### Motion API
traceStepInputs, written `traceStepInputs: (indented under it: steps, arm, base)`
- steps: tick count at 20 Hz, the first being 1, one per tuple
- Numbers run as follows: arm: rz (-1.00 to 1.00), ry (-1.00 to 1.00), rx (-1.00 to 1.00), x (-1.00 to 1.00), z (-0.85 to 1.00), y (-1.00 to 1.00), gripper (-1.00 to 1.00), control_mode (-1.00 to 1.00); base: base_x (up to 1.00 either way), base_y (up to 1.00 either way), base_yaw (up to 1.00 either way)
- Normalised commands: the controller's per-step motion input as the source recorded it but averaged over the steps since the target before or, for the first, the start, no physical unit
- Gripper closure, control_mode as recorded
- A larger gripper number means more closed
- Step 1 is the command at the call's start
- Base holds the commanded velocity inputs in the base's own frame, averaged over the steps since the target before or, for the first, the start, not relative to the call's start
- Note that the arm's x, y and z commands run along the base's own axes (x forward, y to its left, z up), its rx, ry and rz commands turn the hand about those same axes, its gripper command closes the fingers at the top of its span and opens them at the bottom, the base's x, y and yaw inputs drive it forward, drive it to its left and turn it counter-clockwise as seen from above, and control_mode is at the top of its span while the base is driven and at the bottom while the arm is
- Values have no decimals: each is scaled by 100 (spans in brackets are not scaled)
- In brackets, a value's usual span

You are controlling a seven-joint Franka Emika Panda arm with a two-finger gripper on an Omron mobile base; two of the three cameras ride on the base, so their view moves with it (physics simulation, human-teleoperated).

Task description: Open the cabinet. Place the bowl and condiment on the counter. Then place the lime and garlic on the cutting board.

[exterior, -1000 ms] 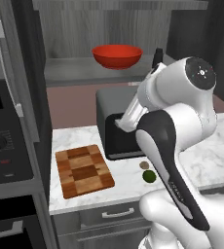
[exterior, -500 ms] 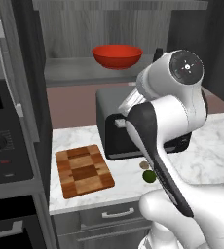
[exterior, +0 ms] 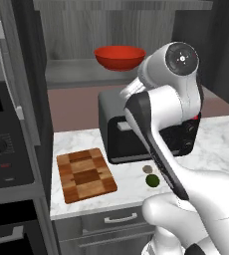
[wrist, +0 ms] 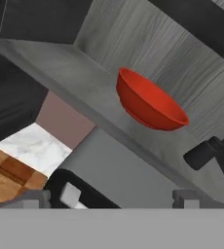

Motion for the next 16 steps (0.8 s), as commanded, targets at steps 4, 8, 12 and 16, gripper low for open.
traceStepInputs:
  steps: [4, 8, 12, 16]
  arm:
    - [0, -5, 10, 46, 23, -16, -100, -100]
    - [0, -4, 7, 40, 26, -7, -100, -100]
    - [0, -2, 2, 22, 6, -8, -100, -100]
    - [0, -1, 1, 32, 0, -5, -100, -100]
  base:
    - [0, 0, 0]
    - [0, 0, 0]
    - [0, 0, 0]
    - [0, 0, 0]
